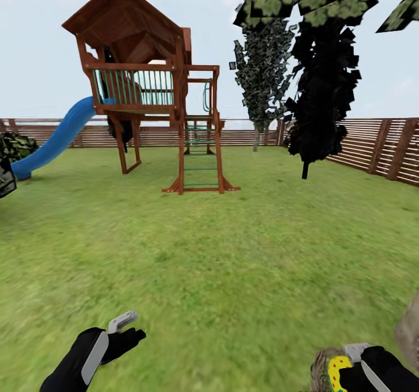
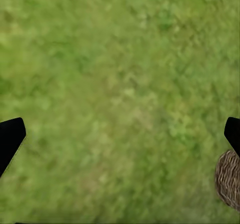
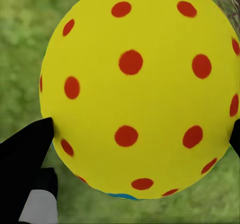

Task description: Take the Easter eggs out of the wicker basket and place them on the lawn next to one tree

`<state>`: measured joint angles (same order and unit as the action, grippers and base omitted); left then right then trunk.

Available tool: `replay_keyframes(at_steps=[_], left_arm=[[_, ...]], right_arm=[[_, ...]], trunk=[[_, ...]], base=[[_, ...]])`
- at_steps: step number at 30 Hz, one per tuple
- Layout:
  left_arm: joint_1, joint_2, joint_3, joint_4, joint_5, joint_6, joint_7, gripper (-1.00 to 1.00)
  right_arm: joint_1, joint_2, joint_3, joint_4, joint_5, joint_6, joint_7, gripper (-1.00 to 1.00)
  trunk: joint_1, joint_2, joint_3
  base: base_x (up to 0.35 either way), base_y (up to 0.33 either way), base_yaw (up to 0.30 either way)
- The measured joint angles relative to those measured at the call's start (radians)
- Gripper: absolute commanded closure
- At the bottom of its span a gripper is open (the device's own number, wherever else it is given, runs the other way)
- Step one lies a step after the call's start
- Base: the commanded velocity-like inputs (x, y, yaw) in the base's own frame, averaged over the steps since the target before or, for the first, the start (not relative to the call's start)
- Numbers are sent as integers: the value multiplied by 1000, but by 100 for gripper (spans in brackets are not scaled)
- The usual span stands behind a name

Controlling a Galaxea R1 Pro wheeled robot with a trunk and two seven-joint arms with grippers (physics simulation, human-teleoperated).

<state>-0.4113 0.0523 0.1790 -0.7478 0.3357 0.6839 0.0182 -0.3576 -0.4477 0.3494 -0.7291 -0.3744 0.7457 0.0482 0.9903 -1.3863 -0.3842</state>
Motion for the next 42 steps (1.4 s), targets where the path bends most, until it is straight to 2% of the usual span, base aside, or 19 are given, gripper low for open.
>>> replay_keyframes(at_steps=[4,6,9,18,34,42], left_arm=[[1,4,5,0,8,0,-4,-100],[1,7,6,0,16,0,-74,-100],[0,8,6,1,14,1,-104,-100],[1,14,8,3,15,4,-108,-100],[0,16,7,1,14,6,-109,-100],[1,16,8,2,16,10,-109,-100]], right_arm=[[0,0,0,0,0,0,0,100],[0,0,0,0,1,1,0,100],[0,1,0,0,1,1,-1,100],[0,1,0,0,0,0,-1,100],[0,1,-1,1,-3,0,-1,100],[0,1,-1,1,-2,0,-1,100]], trunk=[[0,0,0],[0,0,0],[0,0,0],[0,0,0],[0,0,0],[0,0,0]], base=[[292,188,-147],[328,77,-6],[333,42,-1],[254,218,0],[27,326,0],[222,268,0]])
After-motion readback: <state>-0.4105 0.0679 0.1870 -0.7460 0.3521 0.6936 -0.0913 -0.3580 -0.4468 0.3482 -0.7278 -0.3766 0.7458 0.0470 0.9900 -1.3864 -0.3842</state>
